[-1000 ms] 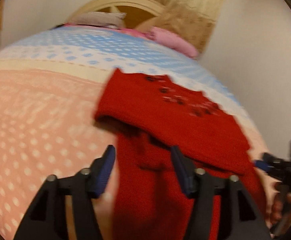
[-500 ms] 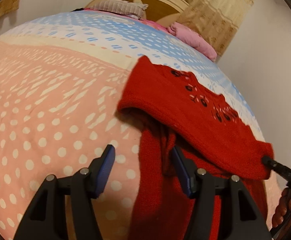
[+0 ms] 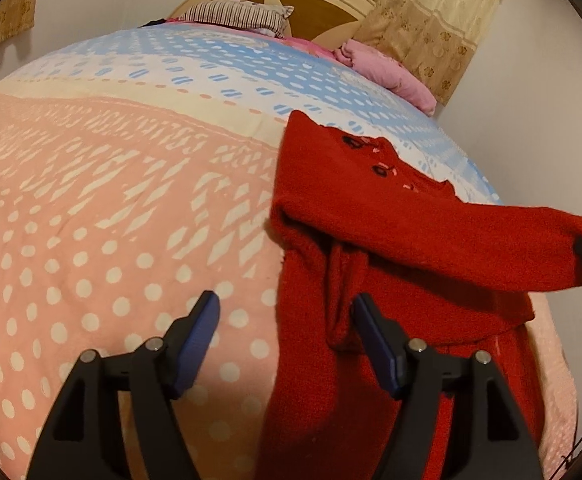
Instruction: Fold small clothes
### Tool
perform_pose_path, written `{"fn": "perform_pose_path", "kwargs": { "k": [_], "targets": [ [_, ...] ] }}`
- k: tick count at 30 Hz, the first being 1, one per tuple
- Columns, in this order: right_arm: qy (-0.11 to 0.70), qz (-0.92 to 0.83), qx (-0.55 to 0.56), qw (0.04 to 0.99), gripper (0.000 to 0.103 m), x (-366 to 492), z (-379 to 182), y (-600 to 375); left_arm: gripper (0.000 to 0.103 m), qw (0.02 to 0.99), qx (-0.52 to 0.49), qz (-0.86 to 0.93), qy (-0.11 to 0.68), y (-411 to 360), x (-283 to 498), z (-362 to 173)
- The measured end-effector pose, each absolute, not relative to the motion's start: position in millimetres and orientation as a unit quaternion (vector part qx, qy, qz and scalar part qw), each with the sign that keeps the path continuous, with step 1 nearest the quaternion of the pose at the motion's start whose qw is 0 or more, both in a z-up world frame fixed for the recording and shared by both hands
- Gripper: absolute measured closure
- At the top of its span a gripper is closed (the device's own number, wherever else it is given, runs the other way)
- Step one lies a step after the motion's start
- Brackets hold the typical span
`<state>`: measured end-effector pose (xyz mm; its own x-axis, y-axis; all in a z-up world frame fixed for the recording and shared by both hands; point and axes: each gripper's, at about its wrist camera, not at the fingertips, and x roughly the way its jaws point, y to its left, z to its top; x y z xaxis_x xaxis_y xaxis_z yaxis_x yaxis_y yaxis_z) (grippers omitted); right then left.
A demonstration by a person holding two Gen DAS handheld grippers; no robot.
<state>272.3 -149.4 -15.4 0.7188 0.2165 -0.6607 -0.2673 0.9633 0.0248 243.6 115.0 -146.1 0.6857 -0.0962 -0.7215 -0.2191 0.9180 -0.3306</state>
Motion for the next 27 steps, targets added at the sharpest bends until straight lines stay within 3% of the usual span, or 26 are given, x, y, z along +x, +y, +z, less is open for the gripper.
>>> {"fn": "perform_pose_path", "kwargs": {
  "k": [6, 9, 16, 20, 24, 27],
  "targets": [
    [0.402, 0.104, -0.011, 0.91, 0.094, 295, -51, -176, 0.03, 0.896, -0.196, 0.045, 0.395, 116, 244, -146],
    [0.443, 0.115, 0.006, 0.889, 0.094, 301, -86, -182, 0.025, 0.899, -0.183, 0.039, 0.396, 111, 243, -142],
    [0.445, 0.121, 0.03, 0.887, 0.094, 297, -108, -190, 0.023, 0.897, -0.13, 0.037, 0.421, 94, 277, -138],
    [0.444, 0.124, 0.022, 0.887, 0.094, 294, -105, -188, 0.023, 0.888, -0.171, 0.072, 0.421, 118, 291, -144],
    [0.447, 0.113, 0.024, 0.887, 0.093, 293, -108, -197, 0.016, 0.875, -0.239, 0.102, 0.408, 148, 278, -154],
    [0.45, 0.09, 0.034, 0.888, 0.085, 292, -110, -206, 0.017, 0.878, -0.243, 0.093, 0.401, 149, 270, -155]
  ]
}}
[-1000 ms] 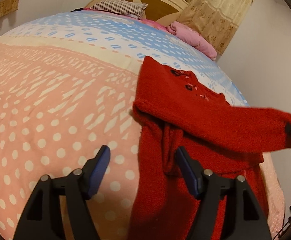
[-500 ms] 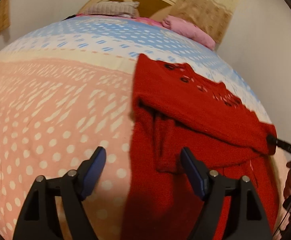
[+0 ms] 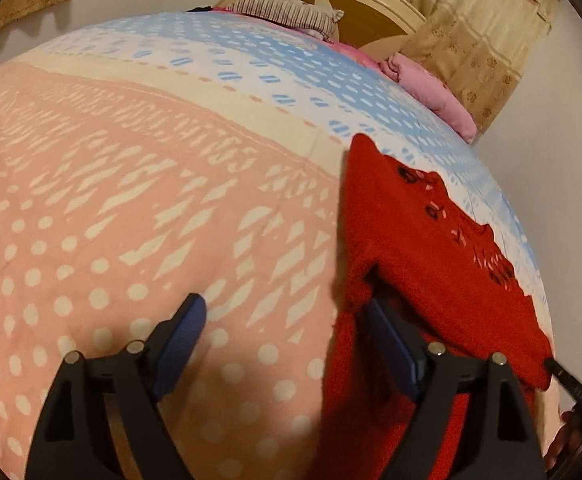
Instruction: Fold small clothes
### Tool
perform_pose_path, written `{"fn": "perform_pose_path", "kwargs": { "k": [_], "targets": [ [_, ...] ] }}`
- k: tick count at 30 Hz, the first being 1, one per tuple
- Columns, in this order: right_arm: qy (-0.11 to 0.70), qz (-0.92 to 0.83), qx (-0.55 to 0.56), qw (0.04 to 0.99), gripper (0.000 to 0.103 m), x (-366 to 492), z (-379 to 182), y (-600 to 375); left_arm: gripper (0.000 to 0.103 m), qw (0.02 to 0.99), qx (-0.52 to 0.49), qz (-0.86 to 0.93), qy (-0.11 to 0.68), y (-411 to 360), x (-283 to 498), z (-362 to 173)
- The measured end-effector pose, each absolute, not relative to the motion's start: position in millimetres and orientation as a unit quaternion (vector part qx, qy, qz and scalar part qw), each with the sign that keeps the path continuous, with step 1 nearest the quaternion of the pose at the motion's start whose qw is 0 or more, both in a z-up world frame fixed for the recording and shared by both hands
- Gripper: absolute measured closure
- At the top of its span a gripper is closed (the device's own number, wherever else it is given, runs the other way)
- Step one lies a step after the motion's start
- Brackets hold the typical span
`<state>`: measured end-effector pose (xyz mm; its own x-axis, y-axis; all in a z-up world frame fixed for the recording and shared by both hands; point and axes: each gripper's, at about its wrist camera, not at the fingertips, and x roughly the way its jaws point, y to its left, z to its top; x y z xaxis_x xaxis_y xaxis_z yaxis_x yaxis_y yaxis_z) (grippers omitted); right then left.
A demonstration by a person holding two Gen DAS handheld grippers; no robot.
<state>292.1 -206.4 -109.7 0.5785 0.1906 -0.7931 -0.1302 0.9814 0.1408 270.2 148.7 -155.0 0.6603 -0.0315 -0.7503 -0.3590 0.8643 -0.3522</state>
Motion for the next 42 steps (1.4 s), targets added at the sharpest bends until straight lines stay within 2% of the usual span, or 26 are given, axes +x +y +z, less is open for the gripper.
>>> {"fn": "perform_pose_path", "kwargs": {
  "k": [3, 5, 9, 12, 16, 21, 25, 27, 30, 42],
  "targets": [
    [0.434, 0.068, 0.042, 0.897, 0.072, 288, -102, -211, 0.015, 0.88, -0.209, 0.093, 0.416, 138, 272, -155],
    [0.413, 0.071, 0.053, 0.906, 0.057, 282, -91, -209, 0.015, 0.88, -0.209, 0.093, 0.415, 139, 272, -155],
    [0.39, 0.154, 0.055, 0.906, 0.055, 270, -75, -184, 0.015, 0.882, -0.208, 0.093, 0.413, 139, 269, -155],
    [0.411, 0.212, 0.033, 0.886, 0.055, 269, -87, -160, 0.015, 0.882, -0.208, 0.091, 0.413, 140, 268, -155],
    [0.467, 0.163, 0.035, 0.868, 0.055, 282, -131, -170, 0.014, 0.883, -0.197, 0.093, 0.416, 137, 265, -155],
    [0.445, 0.155, 0.038, 0.881, 0.054, 272, -115, -167, 0.012, 0.884, -0.178, 0.101, 0.42, 132, 264, -154],
    [0.447, 0.161, 0.005, 0.88, 0.046, 275, -114, -146, 0.012, 0.884, -0.175, 0.102, 0.421, 130, 262, -154],
    [0.479, 0.15, -0.007, 0.865, 0.045, 283, -135, -144, 0.012, 0.886, -0.172, 0.103, 0.418, 129, 259, -153],
    [0.448, 0.156, 0.0, 0.88, 0.045, 274, -139, -149, 0.012, 0.889, -0.166, 0.104, 0.413, 127, 253, -151],
    [0.439, 0.155, 0.009, 0.885, 0.042, 246, -128, -155, 0.012, 0.896, -0.15, 0.085, 0.409, 120, 226, -143]
  ]
}}
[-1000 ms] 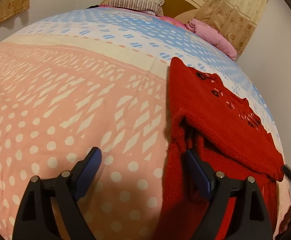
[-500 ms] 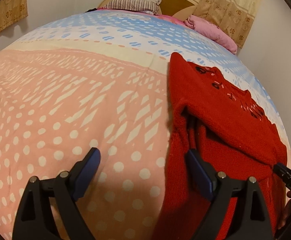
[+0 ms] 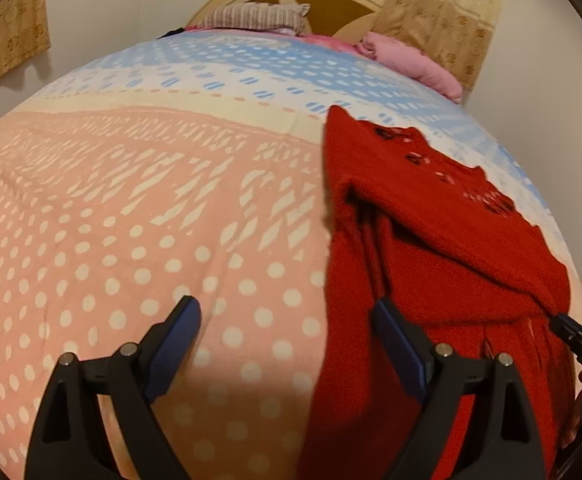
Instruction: Fold small clothes
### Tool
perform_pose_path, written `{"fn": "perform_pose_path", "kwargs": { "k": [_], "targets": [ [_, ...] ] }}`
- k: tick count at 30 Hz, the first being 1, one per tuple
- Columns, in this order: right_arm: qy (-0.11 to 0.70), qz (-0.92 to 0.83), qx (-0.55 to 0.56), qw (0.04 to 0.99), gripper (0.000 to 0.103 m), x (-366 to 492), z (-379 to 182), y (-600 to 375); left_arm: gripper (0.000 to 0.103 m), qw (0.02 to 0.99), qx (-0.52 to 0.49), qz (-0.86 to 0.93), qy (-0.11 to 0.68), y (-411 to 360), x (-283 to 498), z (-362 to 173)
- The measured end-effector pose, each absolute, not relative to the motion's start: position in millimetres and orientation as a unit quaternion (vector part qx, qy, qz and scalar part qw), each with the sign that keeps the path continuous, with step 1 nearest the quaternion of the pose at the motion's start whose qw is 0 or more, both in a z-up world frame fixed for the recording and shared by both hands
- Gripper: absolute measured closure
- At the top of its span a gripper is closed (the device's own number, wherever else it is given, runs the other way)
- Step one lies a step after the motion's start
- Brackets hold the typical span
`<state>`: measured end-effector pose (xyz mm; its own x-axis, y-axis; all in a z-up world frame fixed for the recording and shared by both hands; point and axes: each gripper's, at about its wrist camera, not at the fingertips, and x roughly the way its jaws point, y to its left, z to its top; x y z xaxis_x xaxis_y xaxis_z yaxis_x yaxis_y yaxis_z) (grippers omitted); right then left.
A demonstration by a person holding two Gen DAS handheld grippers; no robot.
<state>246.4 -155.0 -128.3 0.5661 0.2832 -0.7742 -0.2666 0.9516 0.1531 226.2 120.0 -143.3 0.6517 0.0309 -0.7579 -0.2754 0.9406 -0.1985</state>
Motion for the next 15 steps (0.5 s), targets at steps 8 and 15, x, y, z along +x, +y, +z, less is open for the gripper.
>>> {"fn": "perform_pose_path", "kwargs": {
  "k": [8, 15],
  "targets": [
    [0.443, 0.161, -0.001, 0.882, 0.04, 210, -130, -159, 0.012, 0.904, -0.131, 0.059, 0.402, 108, 191, -141],
    [0.442, 0.156, -0.031, 0.883, 0.035, 186, -129, -154, 0.012, 0.907, -0.11, 0.034, 0.405, 99, 159, -139]
  ]
}}
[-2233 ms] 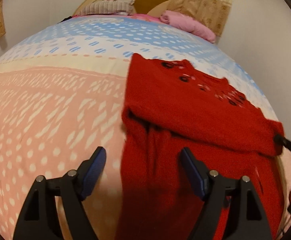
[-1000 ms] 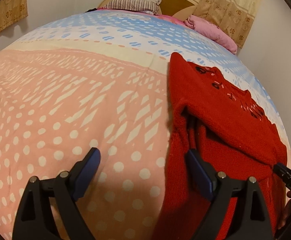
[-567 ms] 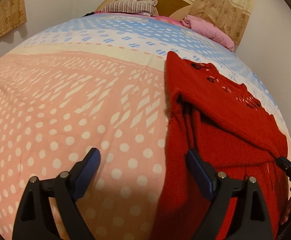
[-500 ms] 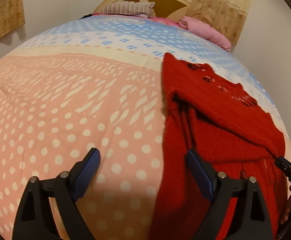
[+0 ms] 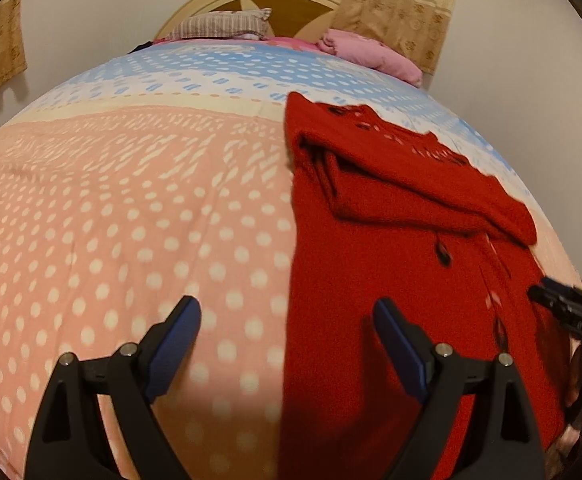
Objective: Fold small clothes
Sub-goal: 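Move both grippers down to the sweater hem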
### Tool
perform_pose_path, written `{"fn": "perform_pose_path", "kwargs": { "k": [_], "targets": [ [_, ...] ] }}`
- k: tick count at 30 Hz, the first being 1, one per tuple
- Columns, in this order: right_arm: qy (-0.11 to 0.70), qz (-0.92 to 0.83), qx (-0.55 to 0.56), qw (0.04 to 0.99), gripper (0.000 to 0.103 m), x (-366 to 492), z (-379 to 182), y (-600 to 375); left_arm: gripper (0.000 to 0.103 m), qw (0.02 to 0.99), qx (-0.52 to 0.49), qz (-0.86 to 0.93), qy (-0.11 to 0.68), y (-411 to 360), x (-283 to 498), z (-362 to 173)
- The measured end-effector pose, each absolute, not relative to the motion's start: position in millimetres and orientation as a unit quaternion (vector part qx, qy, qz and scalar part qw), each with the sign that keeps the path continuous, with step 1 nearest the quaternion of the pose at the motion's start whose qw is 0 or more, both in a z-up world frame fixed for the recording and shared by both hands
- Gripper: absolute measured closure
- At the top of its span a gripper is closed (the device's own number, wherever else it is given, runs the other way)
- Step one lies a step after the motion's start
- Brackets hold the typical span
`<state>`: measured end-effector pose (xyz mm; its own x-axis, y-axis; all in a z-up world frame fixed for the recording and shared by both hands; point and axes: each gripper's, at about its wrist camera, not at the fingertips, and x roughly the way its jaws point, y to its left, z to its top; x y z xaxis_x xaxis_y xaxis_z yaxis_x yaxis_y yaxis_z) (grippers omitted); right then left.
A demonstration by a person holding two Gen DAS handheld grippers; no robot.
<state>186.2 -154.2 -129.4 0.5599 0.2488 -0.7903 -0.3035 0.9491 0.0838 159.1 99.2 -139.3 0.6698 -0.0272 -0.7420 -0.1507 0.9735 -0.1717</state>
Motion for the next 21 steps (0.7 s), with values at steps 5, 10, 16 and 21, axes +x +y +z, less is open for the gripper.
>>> {"fn": "perform_pose_path", "kwargs": {
  "k": [5, 10, 16, 21],
  "targets": [
    [0.436, 0.153, -0.037, 0.886, 0.033, 167, -131, -156, 0.012, 0.911, -0.096, 0.027, 0.401, 95, 132, -136],
    [0.435, 0.15, -0.051, 0.887, 0.032, 146, -130, -157, 0.012, 0.914, -0.093, 0.014, 0.394, 96, 104, -131],
    [0.437, 0.153, -0.055, 0.885, 0.031, 122, -130, -162, 0.012, 0.912, -0.095, 0.014, 0.4, 101, 70, -136],
    [0.426, 0.147, -0.06, 0.891, 0.03, 106, -132, -163, 0.015, 0.905, -0.126, 0.003, 0.407, 99, 59, -140]
  ]
}}
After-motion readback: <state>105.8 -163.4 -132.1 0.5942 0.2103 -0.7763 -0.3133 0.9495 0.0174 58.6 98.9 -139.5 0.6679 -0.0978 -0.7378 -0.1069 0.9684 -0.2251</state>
